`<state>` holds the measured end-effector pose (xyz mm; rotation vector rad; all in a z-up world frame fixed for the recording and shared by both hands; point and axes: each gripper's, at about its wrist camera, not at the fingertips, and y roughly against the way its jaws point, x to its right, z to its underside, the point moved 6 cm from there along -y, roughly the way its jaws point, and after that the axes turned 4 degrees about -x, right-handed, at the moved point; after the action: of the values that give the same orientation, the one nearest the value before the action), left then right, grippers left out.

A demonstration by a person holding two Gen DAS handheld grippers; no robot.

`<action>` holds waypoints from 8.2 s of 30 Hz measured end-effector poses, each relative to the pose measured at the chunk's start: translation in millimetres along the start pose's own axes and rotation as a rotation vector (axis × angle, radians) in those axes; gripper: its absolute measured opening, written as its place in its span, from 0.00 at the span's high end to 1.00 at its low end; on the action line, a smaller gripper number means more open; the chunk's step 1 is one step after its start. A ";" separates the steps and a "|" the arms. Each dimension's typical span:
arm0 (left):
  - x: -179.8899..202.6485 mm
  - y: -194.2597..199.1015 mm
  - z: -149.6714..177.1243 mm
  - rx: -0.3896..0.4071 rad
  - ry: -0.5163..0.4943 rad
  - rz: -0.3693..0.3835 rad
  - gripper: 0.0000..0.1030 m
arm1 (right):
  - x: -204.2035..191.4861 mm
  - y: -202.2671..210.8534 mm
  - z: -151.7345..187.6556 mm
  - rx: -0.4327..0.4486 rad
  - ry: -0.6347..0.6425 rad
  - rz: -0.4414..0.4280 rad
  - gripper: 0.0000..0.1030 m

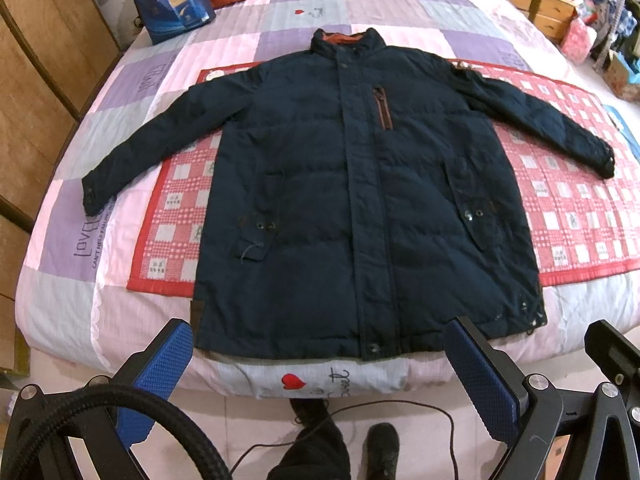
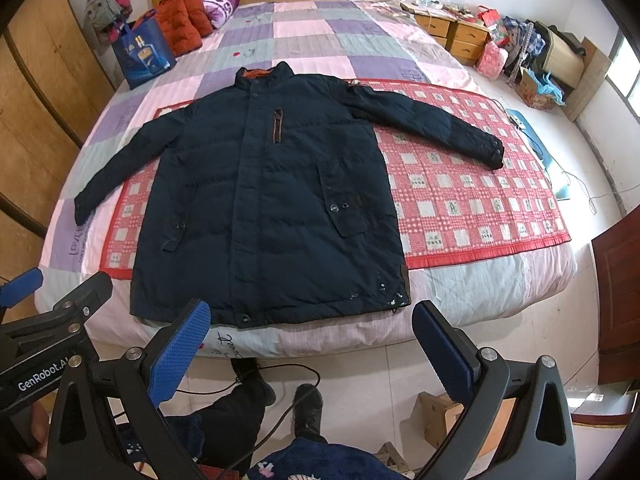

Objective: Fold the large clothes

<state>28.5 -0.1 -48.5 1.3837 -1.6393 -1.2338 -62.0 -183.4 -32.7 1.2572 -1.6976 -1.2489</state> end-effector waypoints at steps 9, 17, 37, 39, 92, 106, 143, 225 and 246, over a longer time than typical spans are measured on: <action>5.5 1.6 -6.5 0.003 -0.004 0.002 0.00 | -0.1 0.0 -0.3 0.002 -0.003 0.001 0.00; 8.9 -2.9 -17.5 0.002 -0.018 0.010 0.00 | 2.7 -1.1 -4.7 -0.001 -0.016 0.002 0.00; 20.2 -20.9 -39.3 -0.019 -0.057 0.023 0.00 | 18.4 -23.3 -28.7 -0.026 -0.064 0.002 0.00; 22.3 -23.3 -42.3 -0.021 -0.065 0.025 0.00 | 20.5 -26.1 -30.4 -0.031 -0.072 0.004 0.00; -74.3 -403.1 -70.9 0.098 -0.007 0.170 0.01 | 62.0 -408.7 -130.1 0.118 0.363 -0.133 0.12; -132.4 -381.8 -74.4 0.128 0.077 -0.032 0.00 | 65.2 -385.8 -146.4 0.145 0.424 -0.058 0.10; -92.0 -502.5 -310.7 0.173 0.002 0.027 0.00 | 76.6 -515.9 -412.7 0.106 0.158 0.068 0.00; 131.8 -502.3 -368.6 0.229 0.065 0.059 0.00 | 106.6 -468.2 -377.3 0.227 0.267 -0.153 0.00; 135.3 -505.1 -367.6 0.246 0.052 0.028 0.00 | 471.6 -446.6 -289.7 0.174 -0.776 -0.282 0.00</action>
<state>509.6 -219.8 -407.3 1.5207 -1.8145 -0.9965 190.4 -752.4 -376.7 1.2186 -2.2486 -1.9724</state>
